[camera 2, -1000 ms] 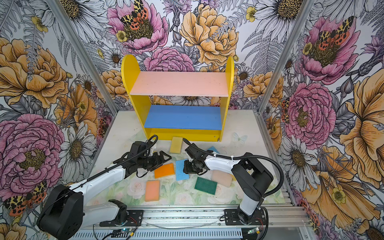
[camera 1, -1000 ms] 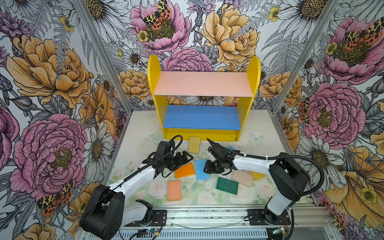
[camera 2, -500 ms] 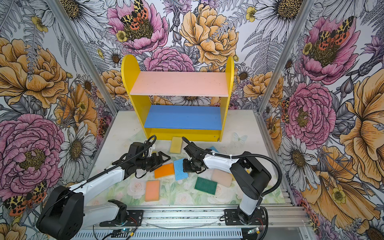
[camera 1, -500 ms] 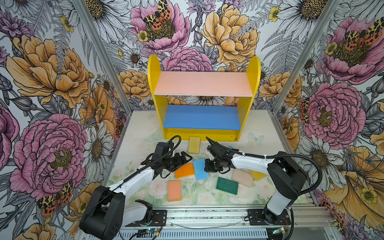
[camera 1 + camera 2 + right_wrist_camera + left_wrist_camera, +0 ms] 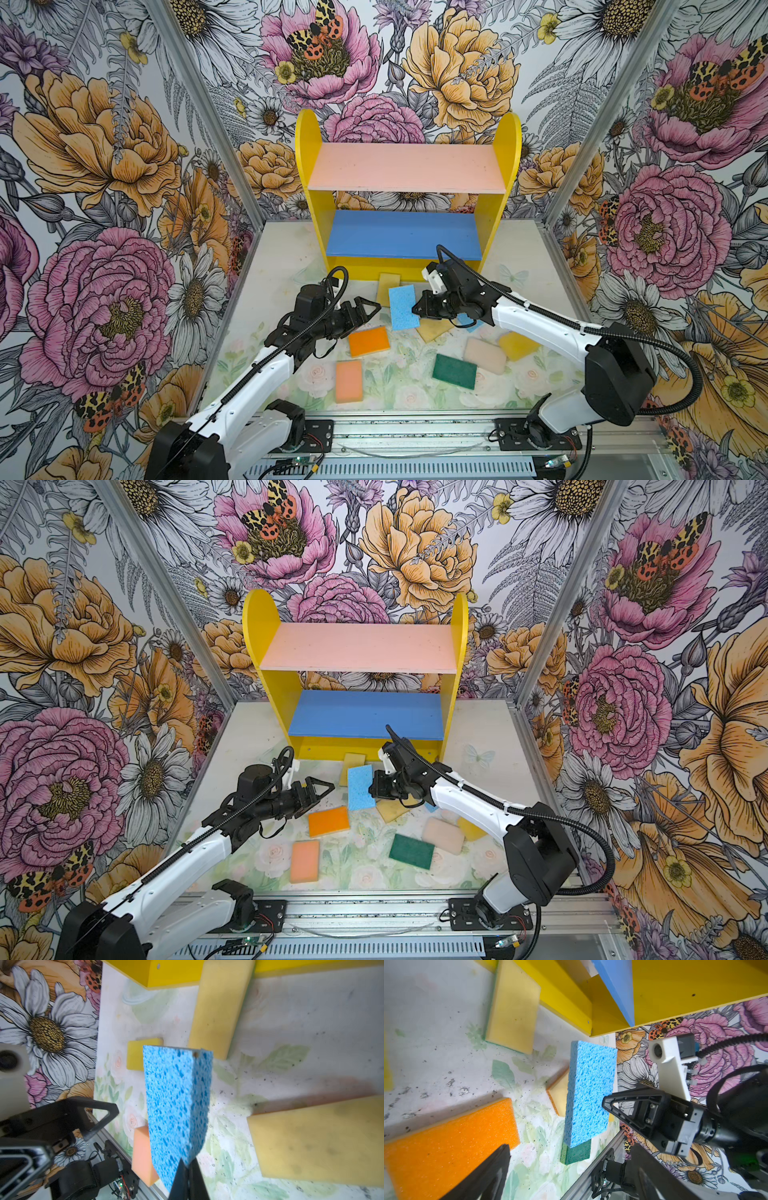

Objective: Place and organize the cleaning sponges onto the shelf
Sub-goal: 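Grasp the blue cellulose sponge with the right gripper while the left gripper hovers, then lift the blue sponge with the right gripper toward the pink top shelf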

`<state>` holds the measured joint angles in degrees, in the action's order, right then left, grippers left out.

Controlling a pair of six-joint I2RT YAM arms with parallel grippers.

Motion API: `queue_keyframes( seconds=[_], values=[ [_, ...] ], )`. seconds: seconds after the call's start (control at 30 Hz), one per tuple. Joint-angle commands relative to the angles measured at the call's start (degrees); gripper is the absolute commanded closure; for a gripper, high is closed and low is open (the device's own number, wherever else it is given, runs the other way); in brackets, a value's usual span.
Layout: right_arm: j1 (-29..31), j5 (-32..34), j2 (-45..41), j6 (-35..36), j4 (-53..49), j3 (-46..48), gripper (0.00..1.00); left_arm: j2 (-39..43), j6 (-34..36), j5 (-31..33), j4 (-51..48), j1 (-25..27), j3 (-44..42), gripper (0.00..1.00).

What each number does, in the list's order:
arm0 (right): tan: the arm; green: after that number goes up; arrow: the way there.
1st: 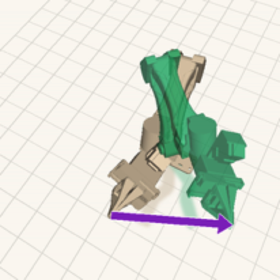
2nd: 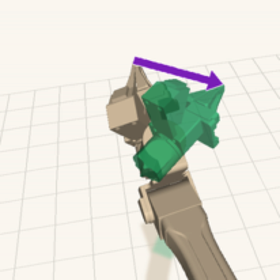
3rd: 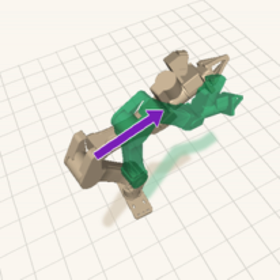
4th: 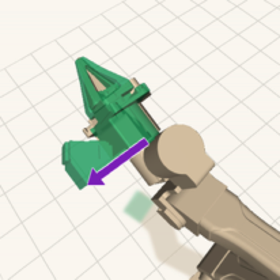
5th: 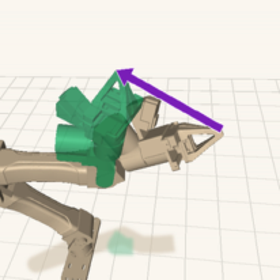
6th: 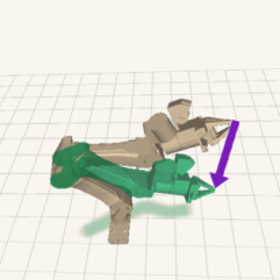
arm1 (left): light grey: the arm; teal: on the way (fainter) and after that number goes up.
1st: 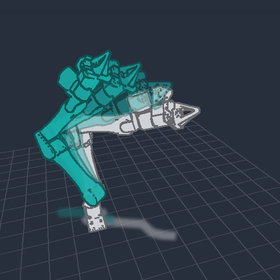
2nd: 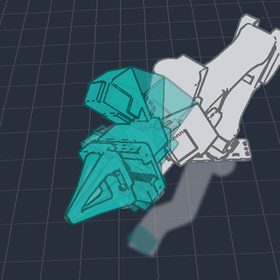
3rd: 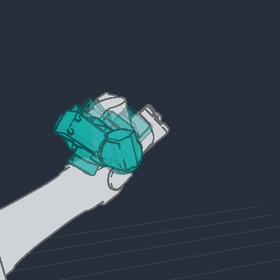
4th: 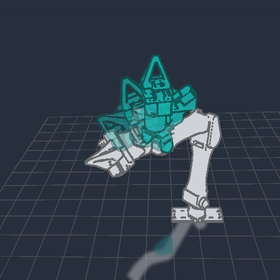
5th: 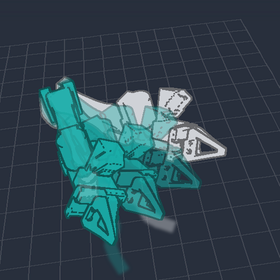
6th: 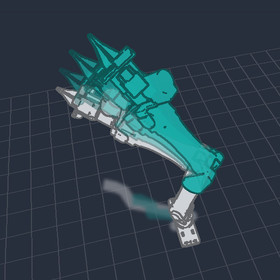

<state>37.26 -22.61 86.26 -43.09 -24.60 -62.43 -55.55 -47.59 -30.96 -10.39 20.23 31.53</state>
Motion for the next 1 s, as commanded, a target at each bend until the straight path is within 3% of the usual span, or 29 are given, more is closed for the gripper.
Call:
queue_keyframes(
  seconds=[0.0, 0.23, 0.47, 0.63, 0.8, 0.87, 0.97],
  values=[
    [-0.87, -6.12, -0.66, -0.26, 0.63, -5.54, 1.0, 2.08, -5.41, -2.55, 8.7, 0.49, -1.77, 0.09],
    [0.12, -11.89, 1.85, -0.15, 0.79, -12.11, 1.0, 0.78, -7.22, -5.61, 13.68, 0.68, 0.78, 0.1],
    [1.58, -14.32, 1.84, 0.23, 0.96, -12.35, 1.0, -1.11, -9.81, -5.88, 18.9, 0.79, 1.09, 0.24],
    [1.99, -14.22, 2.07, 0.29, 0.99, -12.19, 1.0, -1.72, -11.88, -5.95, 22.53, 1.18, 0.38, 0.47],
    [2.38, -13.87, 2.27, 0.03, 1.07, -11.77, 0.99, -1.83, -12.7, -5.86, 24.21, 1.56, -0.3, 0.84],
    [2.38, -13.52, 2.38, -0.13, 1.05, -11.63, 0.89, -1.78, -12.79, -6.32, 25.09, 1.57, -0.48, 0.93],
    [2.29, -13.71, 1.9, -0.15, 1.06, -11.52, 0.69, -1.65, -12.85, -7.0, 25.48, 1.18, -0.61, 0.99]
  ],
)
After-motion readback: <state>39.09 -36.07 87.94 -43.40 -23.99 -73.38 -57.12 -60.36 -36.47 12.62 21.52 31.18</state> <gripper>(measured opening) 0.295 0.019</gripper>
